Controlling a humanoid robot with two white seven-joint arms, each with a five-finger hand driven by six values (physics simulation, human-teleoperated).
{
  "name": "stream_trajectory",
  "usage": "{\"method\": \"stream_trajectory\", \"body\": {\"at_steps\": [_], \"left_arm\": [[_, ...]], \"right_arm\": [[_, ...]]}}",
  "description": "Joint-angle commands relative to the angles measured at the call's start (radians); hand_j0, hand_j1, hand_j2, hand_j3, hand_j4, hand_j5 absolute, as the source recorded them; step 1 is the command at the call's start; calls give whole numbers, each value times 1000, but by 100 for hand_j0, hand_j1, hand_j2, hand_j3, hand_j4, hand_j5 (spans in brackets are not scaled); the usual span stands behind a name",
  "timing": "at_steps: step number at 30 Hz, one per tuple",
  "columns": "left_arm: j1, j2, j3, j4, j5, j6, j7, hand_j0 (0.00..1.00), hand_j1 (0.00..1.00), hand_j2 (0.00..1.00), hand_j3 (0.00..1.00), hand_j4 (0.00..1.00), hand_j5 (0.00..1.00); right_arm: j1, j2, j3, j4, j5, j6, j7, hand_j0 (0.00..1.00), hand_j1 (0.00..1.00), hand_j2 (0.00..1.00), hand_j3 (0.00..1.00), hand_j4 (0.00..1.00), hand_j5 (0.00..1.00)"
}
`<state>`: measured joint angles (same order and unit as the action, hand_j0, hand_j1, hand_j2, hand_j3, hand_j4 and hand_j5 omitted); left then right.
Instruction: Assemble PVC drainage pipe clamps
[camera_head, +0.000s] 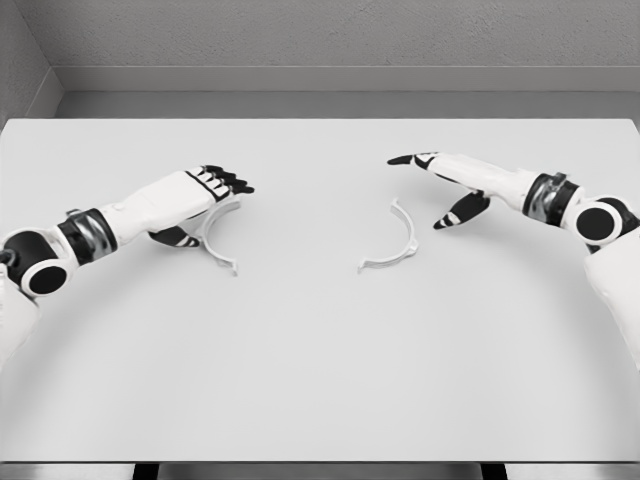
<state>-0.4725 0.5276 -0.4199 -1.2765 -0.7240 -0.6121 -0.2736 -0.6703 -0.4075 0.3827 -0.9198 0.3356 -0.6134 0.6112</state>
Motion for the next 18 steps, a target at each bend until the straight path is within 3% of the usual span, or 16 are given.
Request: {"method": "stream_trajectory", "body": {"at_steps": [1, 11, 18], "left_arm": [[0, -8, -3, -1, 6, 1, 1, 100, 100, 100, 100, 100, 100], [-26, -77, -49, -7, -5, 1, -1, 100, 100, 100, 100, 100, 100], [-32, -69, -60, -7, -6, 1, -12, 100, 100, 100, 100, 100, 100]], "right_arm": [[0, 19, 18, 4, -3, 3, 0, 100, 100, 100, 100, 100, 100], [0, 69, 47, -5, -1, 3, 0, 100, 100, 100, 100, 100, 100], [-9, 98, 47, -8, -1, 3, 0, 100, 100, 100, 100, 100, 100]]}}
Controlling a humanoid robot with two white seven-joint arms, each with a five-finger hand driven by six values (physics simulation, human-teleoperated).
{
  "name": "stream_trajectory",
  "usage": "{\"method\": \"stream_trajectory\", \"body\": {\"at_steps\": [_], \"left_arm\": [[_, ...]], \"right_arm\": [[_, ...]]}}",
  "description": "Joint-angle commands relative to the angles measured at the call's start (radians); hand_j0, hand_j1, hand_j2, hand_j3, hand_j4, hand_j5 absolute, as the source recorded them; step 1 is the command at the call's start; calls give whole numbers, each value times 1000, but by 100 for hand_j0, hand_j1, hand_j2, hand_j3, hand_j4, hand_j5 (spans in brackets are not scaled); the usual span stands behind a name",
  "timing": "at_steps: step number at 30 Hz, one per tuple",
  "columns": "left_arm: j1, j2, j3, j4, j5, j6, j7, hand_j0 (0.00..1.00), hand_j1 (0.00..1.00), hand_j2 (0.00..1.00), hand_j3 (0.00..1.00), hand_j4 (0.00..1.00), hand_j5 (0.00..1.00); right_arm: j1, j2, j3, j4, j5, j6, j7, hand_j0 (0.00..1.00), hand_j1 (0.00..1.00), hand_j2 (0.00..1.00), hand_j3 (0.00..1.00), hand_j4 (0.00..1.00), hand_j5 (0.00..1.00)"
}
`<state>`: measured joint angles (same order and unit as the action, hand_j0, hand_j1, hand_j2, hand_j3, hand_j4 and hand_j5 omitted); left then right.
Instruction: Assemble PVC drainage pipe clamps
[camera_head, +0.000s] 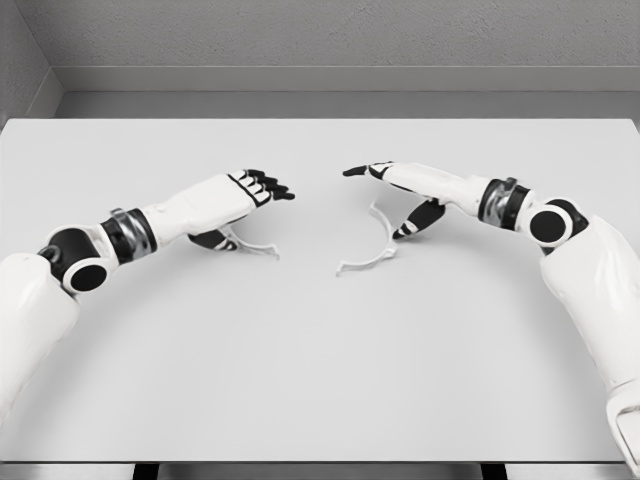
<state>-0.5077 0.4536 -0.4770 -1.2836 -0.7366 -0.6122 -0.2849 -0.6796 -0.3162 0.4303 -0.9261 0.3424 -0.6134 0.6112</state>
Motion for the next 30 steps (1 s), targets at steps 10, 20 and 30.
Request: {"method": "stream_trajectory", "body": {"at_steps": [10, 20, 30], "left_arm": [[-78, 149, 11, -31, -56, 1, -7, 100, 100, 100, 100, 100, 100], [-118, 37, -3, 7, -155, 1, -8, 100, 100, 100, 100, 100, 100], [-133, -16, -31, 72, -193, 1, -7, 100, 100, 100, 100, 100, 100]], "right_arm": [[-12, -29, -24, -8, -13, 3, 0, 100, 100, 100, 100, 100, 100], [124, -161, -84, -295, -14, 3, 0, 100, 100, 100, 100, 100, 100], [147, -119, -4, -329, -10, 3, 0, 100, 100, 100, 100, 100, 100]]}}
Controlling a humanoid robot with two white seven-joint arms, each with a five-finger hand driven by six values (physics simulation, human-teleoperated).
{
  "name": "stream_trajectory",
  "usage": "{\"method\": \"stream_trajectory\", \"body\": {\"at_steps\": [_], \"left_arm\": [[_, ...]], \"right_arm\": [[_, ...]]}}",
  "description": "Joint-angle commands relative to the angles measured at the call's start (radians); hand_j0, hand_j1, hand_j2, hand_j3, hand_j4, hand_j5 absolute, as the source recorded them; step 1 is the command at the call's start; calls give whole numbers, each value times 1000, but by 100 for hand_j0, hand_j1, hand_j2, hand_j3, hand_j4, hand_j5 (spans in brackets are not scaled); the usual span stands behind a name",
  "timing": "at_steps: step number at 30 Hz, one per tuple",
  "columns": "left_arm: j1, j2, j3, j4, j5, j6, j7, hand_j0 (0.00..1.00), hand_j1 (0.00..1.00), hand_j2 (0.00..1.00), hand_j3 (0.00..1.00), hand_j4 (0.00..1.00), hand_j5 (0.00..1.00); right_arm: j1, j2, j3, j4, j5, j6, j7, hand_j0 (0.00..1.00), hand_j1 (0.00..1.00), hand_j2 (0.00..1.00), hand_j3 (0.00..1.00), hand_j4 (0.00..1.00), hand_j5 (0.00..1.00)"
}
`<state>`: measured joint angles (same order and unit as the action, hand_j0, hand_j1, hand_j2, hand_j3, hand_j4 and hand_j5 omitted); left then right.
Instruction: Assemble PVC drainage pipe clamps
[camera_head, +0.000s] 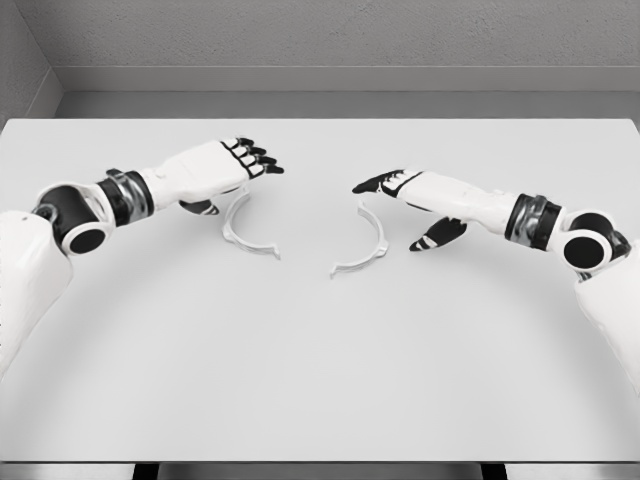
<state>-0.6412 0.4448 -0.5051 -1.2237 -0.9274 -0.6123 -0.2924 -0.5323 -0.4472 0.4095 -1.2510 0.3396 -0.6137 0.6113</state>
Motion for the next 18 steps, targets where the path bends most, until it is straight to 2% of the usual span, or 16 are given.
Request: {"method": "stream_trajectory", "body": {"at_steps": [1, 9, 18], "left_arm": [[0, -9, -3, 15, -2, 1, 1, 100, 100, 100, 100, 100, 100], [-2, -5, 3, 41, -10, 1, 1, 100, 100, 100, 100, 100, 100], [-5, -9, -3, 39, -10, 1, 1, 100, 100, 100, 100, 100, 100]], "right_arm": [[0, 13, 18, -4, -7, 3, 0, 100, 100, 100, 100, 100, 100], [2, 48, 22, -1, -5, 3, 0, 100, 100, 100, 100, 100, 100], [14, 48, 20, 5, 1, 3, 0, 100, 100, 100, 100, 100, 100]]}}
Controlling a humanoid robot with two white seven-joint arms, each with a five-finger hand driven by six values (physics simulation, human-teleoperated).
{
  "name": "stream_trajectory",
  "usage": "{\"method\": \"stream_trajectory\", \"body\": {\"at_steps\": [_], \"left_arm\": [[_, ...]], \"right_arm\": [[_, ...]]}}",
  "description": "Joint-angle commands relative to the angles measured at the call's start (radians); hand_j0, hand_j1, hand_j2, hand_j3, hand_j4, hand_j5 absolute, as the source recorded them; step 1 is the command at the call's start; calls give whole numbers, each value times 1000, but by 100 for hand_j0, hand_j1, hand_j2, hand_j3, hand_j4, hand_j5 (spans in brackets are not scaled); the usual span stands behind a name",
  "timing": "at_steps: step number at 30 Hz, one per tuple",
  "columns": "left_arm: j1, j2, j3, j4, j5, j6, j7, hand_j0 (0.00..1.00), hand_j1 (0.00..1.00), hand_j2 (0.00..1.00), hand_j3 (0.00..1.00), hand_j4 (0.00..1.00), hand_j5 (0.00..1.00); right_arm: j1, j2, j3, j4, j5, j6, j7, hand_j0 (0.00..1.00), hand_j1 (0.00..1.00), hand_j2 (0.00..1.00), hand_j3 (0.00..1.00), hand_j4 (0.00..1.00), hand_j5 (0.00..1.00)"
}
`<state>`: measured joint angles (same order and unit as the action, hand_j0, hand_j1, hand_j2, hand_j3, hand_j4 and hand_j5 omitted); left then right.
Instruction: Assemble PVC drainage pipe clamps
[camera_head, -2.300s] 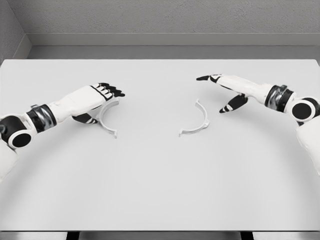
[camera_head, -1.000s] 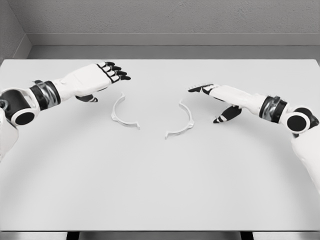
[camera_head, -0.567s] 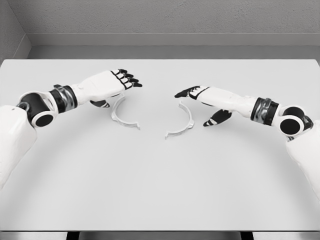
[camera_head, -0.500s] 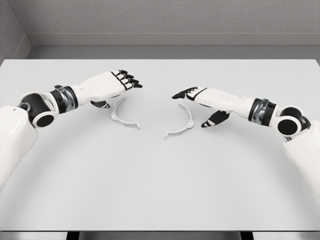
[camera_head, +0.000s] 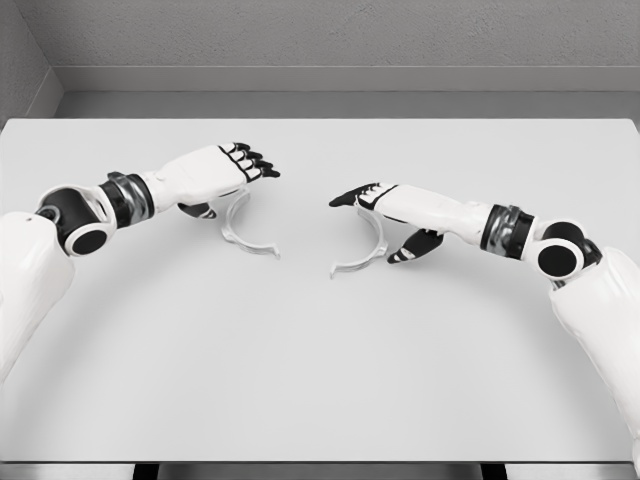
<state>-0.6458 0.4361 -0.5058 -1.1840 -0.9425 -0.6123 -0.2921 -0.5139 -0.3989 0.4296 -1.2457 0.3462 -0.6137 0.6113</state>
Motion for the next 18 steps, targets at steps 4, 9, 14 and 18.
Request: {"method": "stream_trajectory", "body": {"at_steps": [4, 9, 14, 18], "left_arm": [[0, -7, -5, 1, 5, 1, 1, 100, 100, 100, 100, 100, 100], [2, -27, -11, 23, 4, 1, 1, 100, 100, 100, 100, 100, 100], [0, -31, -11, 26, -4, 1, 1, 100, 100, 100, 100, 100, 100], [-3, -37, -13, 26, -4, 1, 1, 100, 100, 100, 100, 100, 100]], "right_arm": [[5, 0, 0, 2, -4, 3, 0, 100, 100, 100, 100, 100, 100], [-9, 34, 1, 15, 16, 3, 0, 100, 100, 100, 100, 100, 100], [-34, 57, 21, 58, 39, 3, 0, 100, 100, 100, 100, 100, 100], [-49, 92, 23, 81, 59, 3, 0, 100, 100, 100, 100, 100, 100]]}}
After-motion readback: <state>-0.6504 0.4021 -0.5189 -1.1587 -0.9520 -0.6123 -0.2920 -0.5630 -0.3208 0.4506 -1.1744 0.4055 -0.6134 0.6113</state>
